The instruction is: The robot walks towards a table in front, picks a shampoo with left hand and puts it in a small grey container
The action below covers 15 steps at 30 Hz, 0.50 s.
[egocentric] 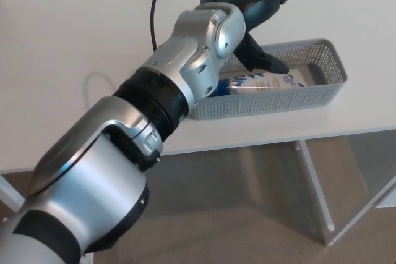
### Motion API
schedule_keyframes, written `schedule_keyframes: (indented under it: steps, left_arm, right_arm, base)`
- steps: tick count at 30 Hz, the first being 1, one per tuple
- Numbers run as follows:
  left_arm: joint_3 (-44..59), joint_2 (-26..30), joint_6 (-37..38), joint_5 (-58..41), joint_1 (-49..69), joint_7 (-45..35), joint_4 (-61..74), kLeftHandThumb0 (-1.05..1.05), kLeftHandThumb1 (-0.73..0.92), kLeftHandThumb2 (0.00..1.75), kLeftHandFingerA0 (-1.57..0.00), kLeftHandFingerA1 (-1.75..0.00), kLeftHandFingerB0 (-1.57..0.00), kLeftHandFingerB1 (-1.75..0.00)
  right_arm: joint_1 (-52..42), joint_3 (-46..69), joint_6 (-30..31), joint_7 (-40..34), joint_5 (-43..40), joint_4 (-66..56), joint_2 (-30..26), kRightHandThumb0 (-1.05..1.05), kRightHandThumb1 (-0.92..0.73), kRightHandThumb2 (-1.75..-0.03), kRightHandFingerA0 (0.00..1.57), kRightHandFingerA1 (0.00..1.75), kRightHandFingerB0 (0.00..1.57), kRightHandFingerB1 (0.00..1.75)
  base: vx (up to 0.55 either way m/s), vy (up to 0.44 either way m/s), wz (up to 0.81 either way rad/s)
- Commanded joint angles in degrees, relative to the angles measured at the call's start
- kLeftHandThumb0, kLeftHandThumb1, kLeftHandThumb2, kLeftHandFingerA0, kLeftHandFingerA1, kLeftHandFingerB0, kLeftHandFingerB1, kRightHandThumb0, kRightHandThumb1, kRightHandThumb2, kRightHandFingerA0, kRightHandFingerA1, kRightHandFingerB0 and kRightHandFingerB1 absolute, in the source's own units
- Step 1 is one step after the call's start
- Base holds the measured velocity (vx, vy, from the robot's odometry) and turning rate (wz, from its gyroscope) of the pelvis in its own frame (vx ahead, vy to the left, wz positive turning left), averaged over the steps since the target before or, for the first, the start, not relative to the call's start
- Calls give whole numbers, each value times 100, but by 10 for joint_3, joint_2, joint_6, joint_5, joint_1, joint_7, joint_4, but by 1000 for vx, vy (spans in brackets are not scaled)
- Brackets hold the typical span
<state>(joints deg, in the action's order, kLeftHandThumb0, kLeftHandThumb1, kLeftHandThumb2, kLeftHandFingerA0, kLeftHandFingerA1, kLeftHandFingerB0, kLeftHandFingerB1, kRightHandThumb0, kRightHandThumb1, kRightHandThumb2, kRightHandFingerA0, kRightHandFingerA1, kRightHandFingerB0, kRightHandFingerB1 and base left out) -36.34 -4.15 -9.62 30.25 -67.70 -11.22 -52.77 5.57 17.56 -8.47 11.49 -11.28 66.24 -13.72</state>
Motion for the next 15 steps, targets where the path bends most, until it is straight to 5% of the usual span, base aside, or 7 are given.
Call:
schedule_keyframes:
  steps: [1, 2, 12, 14, 15]
  left_arm:
    - [12, 15, -23, 9, 2, -31, 19, -103, 46, 79, 0, 0, 0, 0]
    - [14, 17, -25, 9, 4, -34, 23, -104, 61, 64, 0, 0, 0, -6]
    - [39, 72, -24, 4, 16, -89, 105, -101, 61, 61, 0, 0, 0, -3]
    - [94, 164, -35, -12, 73, -138, 343, -97, 62, 64, 0, -1, 0, -4]
    - [114, 190, -44, -21, 104, -161, 426, -88, 49, 93, 0, -1, 0, -6]
  right_arm:
    - [3, 1, 5, -4, 0, -5, 1, -21, -68, -59, 70, 50, 59, 45]
    - [3, 2, 5, -2, -1, -5, 1, -21, -67, -59, 70, 51, 58, 45]
    - [5, 1, 6, -5, 1, 0, 3, -21, -67, -59, 69, 50, 59, 45]
    - [2, -6, -2, -1, 8, 2, 0, -22, -68, -59, 67, 48, 57, 44]
    - [1, -9, -2, -4, 12, 1, -3, -23, -67, -59, 68, 48, 59, 44]
  base:
    - [0, 0, 0]
    - [0, 0, 0]
    - [0, 0, 0]
    - [0, 0, 0]
    - [0, 0, 0]
